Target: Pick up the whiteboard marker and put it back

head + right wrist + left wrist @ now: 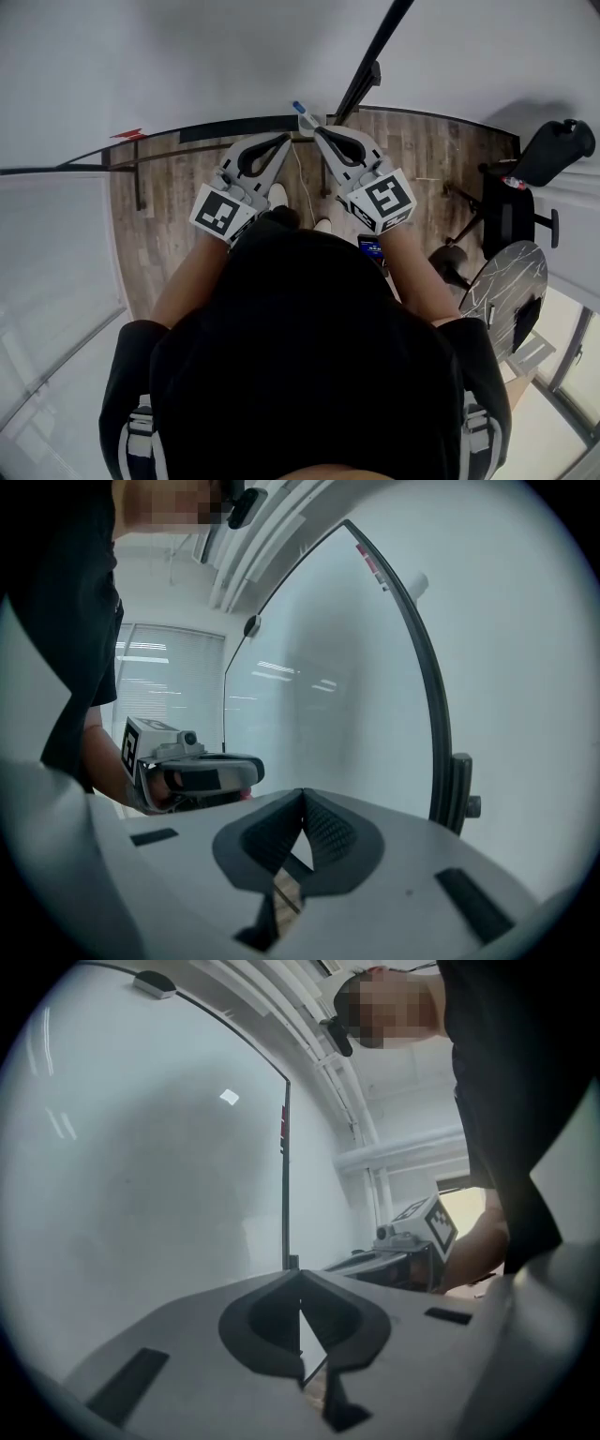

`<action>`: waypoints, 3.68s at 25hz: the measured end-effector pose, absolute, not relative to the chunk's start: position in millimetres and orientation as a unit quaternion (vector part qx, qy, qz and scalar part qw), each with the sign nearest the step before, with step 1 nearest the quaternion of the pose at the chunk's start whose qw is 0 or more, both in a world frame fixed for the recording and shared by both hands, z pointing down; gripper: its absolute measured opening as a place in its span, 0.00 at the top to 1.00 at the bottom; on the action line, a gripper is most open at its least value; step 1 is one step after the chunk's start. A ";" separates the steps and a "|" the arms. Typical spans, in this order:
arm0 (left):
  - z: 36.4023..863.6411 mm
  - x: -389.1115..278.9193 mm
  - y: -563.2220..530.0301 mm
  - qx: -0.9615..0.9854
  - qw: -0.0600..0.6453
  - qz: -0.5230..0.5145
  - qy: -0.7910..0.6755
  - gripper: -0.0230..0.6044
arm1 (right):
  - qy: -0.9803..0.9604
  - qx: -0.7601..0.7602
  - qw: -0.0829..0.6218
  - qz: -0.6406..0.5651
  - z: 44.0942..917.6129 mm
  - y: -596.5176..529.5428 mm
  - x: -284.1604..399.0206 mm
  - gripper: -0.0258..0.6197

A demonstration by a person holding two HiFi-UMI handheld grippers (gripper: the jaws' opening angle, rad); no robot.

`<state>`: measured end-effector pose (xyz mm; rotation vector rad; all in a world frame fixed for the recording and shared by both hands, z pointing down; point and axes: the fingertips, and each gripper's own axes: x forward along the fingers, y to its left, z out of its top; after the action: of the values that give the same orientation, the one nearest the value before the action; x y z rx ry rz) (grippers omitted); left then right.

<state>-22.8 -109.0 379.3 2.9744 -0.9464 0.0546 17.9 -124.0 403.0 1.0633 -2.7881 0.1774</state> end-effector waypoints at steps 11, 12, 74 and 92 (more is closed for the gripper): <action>424.7 -34.7 -143.4 0.957 0.027 0.031 -0.287 0.96 | -0.905 0.389 0.149 0.087 478.9 -172.2 7.3 0.97; 426.7 -35.9 -146.7 0.957 0.030 0.034 -0.287 0.96 | -0.903 0.390 0.157 0.088 486.2 -176.6 5.8 0.97; 429.8 -40.2 -175.1 0.958 0.040 0.035 -0.283 0.96 | -0.879 0.417 0.218 0.079 547.0 -220.7 15.2 0.86; 403.4 -20.7 -159.4 0.959 0.029 0.040 -0.280 0.96 | -0.901 0.416 0.104 0.061 442.9 -200.7 35.1 0.86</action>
<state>-20.7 -159.4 403.4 2.9566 -0.8642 0.1237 35.1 -200.7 442.9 1.2272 -2.6588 0.1787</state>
